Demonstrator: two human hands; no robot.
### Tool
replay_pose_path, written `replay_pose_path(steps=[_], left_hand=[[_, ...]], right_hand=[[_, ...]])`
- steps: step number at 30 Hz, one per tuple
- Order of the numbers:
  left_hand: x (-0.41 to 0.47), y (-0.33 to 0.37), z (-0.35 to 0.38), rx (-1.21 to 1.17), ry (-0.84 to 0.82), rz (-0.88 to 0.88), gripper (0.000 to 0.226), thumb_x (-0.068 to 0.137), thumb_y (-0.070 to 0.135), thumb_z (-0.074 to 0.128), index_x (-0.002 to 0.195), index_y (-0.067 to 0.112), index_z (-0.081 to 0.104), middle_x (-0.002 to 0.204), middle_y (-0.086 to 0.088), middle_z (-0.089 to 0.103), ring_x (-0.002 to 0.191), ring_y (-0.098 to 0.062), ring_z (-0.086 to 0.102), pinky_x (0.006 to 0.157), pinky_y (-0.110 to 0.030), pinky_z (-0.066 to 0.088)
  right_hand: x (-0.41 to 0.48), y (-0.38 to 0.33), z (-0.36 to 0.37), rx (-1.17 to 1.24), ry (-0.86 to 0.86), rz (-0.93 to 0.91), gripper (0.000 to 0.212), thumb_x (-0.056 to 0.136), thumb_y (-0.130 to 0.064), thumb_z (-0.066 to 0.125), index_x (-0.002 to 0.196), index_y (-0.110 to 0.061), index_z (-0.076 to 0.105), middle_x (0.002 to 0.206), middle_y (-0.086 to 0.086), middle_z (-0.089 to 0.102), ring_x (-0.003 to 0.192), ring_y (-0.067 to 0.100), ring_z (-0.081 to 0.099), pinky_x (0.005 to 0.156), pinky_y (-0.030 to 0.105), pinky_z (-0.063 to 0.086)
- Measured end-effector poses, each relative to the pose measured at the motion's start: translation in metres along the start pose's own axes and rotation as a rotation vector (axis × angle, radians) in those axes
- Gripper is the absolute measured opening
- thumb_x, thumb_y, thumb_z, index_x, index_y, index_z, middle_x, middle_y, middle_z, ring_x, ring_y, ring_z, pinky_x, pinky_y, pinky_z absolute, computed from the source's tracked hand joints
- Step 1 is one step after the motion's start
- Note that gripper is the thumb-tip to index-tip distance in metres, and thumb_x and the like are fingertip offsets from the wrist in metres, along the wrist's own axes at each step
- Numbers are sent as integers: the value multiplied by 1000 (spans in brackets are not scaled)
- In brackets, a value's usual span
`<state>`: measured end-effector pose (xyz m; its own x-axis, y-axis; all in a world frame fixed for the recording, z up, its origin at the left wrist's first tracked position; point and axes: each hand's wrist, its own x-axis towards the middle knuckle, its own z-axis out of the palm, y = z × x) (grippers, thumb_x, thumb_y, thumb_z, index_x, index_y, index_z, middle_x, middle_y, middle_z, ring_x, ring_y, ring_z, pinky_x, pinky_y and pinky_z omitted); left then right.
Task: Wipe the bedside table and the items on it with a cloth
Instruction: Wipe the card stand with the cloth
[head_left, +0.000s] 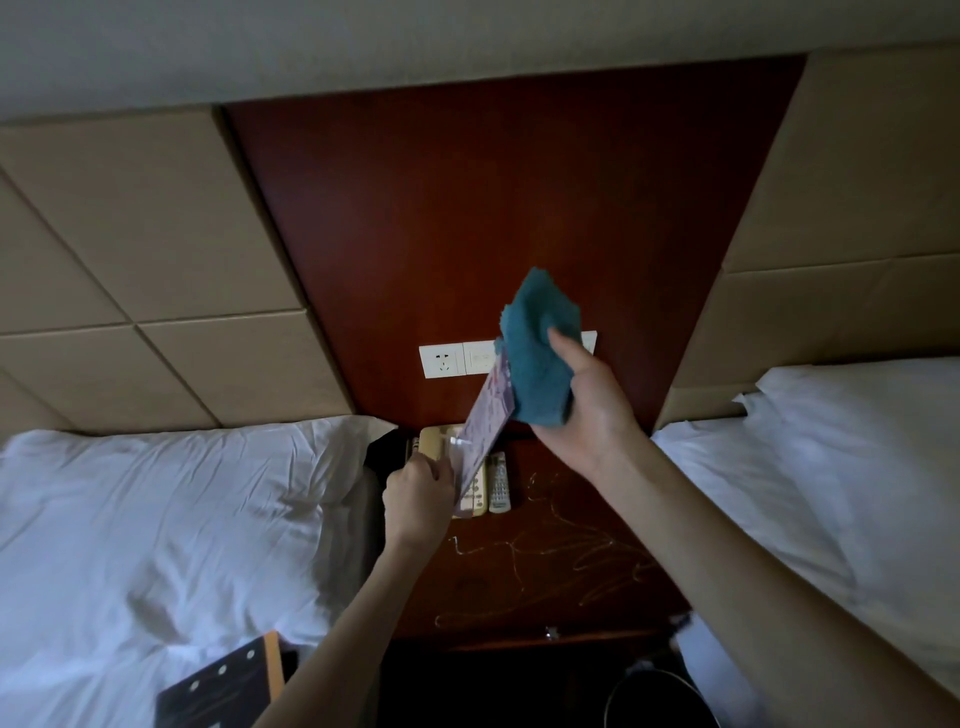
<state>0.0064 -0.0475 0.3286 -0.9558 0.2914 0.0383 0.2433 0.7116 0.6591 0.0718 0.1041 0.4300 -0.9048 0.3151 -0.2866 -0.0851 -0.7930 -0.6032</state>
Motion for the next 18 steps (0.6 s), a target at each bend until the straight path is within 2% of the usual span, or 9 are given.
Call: replay_pose_path(steps=[3, 5, 6, 8, 10, 12, 14, 18], left_hand=[[-5, 13, 1, -65, -5, 53, 31, 95, 16, 49, 72, -3, 57, 62, -16, 60, 51, -27, 54, 47, -32, 39], [-6, 23, 1, -111, -3, 85, 31, 95, 16, 49, 70, 1, 58, 62, -14, 61, 48, -22, 53, 41, -23, 36], [-6, 27, -1, -127, 5, 92, 32, 95, 17, 49, 68, 1, 58, 60, -13, 60, 48, -21, 51, 42, -23, 36], [-5, 32, -5, -158, 7, 84, 34, 94, 19, 50, 66, 1, 57, 56, -9, 57, 48, -21, 51, 47, -29, 38], [-5, 31, -8, -199, -42, 51, 36, 94, 21, 50, 64, 3, 55, 53, -4, 53, 47, -19, 49, 49, -30, 38], [-8, 29, -9, -281, -136, -2, 38, 95, 19, 49, 59, 6, 51, 50, -1, 48, 43, -14, 43, 48, -28, 35], [-12, 28, -10, -406, -240, -57, 35, 96, 17, 47, 63, 7, 53, 51, -1, 47, 42, -11, 40, 44, -24, 33], [-24, 30, -19, -596, -424, -38, 34, 96, 5, 43, 65, 9, 57, 47, 4, 51, 37, -5, 40, 39, -18, 30]], right_hand=[[1, 13, -8, -12, 27, 42, 40, 93, -34, 50, 128, -15, 52, 129, 13, 59, 122, 25, 53, 108, 41, 37], [-1, 29, -14, -53, 40, 73, 40, 94, -34, 48, 130, -15, 51, 127, 11, 61, 119, 25, 54, 109, 43, 34], [-3, 36, -17, -75, 45, 77, 39, 95, -33, 47, 129, -15, 52, 126, 10, 61, 119, 24, 54, 108, 44, 35], [-5, 45, -23, -128, 44, 49, 31, 96, -31, 45, 121, -17, 56, 124, 9, 62, 117, 24, 55, 106, 43, 38], [-7, 47, -27, -242, 44, -1, 26, 96, -29, 45, 115, -18, 58, 120, 8, 63, 112, 23, 57, 102, 42, 42], [-7, 46, -30, -407, 78, -57, 26, 95, -28, 48, 115, -16, 59, 115, 8, 65, 108, 24, 60, 98, 42, 45], [-8, 45, -34, -539, 108, -116, 21, 94, -28, 50, 107, -18, 63, 106, 5, 68, 102, 23, 62, 93, 40, 47], [-6, 38, -43, -716, 155, -243, 16, 94, -30, 50, 95, -23, 64, 92, -1, 68, 86, 14, 64, 72, 27, 44]])
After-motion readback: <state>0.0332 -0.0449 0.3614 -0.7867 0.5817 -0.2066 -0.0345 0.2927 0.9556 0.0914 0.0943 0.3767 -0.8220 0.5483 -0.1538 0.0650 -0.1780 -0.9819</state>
